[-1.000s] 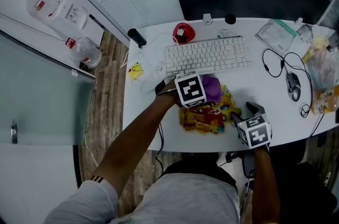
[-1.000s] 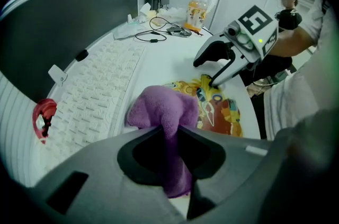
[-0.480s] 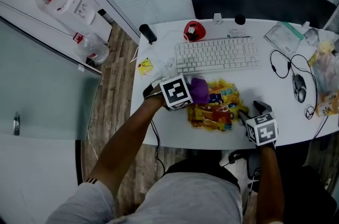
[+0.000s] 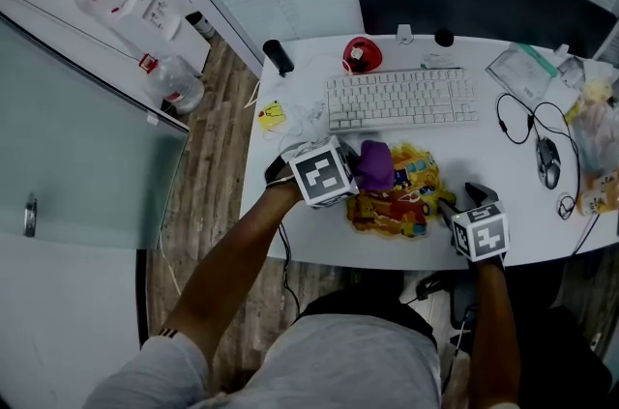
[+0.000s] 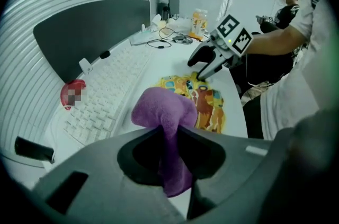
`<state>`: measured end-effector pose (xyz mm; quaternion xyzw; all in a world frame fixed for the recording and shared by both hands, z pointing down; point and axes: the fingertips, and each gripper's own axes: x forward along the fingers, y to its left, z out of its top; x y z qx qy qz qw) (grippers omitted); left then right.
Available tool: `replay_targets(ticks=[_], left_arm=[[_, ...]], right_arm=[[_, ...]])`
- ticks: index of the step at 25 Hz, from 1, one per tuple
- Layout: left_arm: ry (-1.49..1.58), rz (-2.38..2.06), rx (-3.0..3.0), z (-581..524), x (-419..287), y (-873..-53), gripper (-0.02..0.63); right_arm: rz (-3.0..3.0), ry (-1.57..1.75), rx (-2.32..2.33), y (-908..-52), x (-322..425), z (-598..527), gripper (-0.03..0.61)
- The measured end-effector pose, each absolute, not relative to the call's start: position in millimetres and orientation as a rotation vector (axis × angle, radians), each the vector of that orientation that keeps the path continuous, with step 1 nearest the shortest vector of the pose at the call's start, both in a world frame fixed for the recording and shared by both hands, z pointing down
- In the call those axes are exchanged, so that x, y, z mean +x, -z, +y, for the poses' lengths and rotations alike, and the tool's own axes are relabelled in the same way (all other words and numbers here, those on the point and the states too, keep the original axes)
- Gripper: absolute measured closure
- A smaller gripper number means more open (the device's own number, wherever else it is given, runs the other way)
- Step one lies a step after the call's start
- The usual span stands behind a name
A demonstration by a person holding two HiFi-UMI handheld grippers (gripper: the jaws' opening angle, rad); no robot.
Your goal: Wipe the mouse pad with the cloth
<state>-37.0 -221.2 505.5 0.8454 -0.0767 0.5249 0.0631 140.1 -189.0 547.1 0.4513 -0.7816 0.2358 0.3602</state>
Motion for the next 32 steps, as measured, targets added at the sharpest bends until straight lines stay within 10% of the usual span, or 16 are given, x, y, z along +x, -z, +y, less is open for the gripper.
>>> replay_targets(ticks=[32], left_arm=[[-1.705,0.043,2.467,-186.1,60.6,-546.0,0.532]], right_arm=[[-2.036,-0.601,1.185,-546.6,140.8,-188.2,0.331]])
